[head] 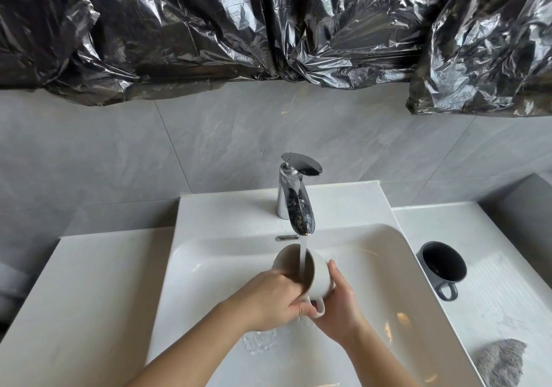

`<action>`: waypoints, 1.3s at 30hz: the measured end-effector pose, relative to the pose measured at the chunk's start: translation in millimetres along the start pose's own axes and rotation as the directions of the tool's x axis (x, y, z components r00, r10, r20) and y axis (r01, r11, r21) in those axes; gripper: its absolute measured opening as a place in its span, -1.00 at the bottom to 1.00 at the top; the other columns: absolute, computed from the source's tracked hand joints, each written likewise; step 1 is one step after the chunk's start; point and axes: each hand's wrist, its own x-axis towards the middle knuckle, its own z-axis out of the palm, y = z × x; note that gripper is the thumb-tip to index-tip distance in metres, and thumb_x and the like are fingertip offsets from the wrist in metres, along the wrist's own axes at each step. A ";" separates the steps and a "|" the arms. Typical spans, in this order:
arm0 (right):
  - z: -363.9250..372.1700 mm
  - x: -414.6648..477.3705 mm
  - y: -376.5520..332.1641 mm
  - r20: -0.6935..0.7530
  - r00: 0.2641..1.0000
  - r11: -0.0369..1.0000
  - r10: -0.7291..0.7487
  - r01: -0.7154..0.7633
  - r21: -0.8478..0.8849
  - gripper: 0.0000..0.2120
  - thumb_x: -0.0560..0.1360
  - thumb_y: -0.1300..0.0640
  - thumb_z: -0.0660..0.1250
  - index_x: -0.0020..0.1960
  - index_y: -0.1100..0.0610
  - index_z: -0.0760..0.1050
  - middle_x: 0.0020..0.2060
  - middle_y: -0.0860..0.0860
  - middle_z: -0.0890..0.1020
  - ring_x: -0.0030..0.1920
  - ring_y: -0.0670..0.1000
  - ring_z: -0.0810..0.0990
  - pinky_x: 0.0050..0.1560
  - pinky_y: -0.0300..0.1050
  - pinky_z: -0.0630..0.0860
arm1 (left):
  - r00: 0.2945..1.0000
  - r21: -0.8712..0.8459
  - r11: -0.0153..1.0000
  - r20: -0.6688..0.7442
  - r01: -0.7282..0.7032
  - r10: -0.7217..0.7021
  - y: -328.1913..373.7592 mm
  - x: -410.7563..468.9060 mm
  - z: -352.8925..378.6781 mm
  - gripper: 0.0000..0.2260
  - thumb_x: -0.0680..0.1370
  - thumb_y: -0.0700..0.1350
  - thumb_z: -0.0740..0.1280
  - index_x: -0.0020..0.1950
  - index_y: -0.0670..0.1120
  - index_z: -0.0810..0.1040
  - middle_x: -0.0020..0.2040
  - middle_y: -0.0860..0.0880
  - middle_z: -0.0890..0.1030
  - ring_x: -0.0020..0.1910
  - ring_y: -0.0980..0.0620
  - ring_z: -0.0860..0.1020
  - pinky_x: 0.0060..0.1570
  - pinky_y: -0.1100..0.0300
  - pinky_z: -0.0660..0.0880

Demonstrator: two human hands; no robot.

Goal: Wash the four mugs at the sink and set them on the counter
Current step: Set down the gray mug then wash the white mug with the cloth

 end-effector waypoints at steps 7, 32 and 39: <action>8.4 -0.7 9.1 0.044 0.999 0.994 -0.011 0.007 0.107 -0.46 0.43 -0.12 0.37 0.17 0.32 0.57 -0.05 0.30 0.67 -0.03 0.24 0.67 -0.08 0.09 0.62 | 0.969 -0.126 0.965 -0.061 0.230 -0.239 7.2 5.5 5.2 -0.60 0.56 0.26 0.18 -0.01 -0.07 0.52 -0.03 -0.07 0.65 -0.02 -0.09 0.56 -0.08 0.10 0.45; 37.0 9.2 -16.3 -0.071 0.925 0.759 -0.374 0.261 -0.597 -0.58 0.26 -0.19 0.42 -0.08 0.12 0.62 -0.24 0.00 0.66 -0.22 -0.04 0.59 -0.17 -0.16 0.49 | 0.858 -0.960 0.276 -0.101 0.049 -0.504 7.5 -5.0 26.4 -0.57 0.45 -0.10 0.29 0.33 -0.09 0.44 0.11 -0.07 0.65 0.04 0.02 0.64 -0.08 0.21 0.57; 23.4 3.6 -10.1 0.112 0.917 0.666 -0.383 0.358 -0.654 -0.70 0.39 0.07 0.27 0.07 0.16 0.53 -0.01 0.14 0.65 -0.05 0.01 0.62 -0.12 -0.11 0.52 | 0.722 -0.988 -0.119 0.155 0.102 -0.674 15.6 4.3 13.1 -0.60 0.65 0.04 0.12 -0.13 -0.05 0.70 -0.20 -0.11 0.70 -0.29 -0.04 0.62 -0.30 0.13 0.54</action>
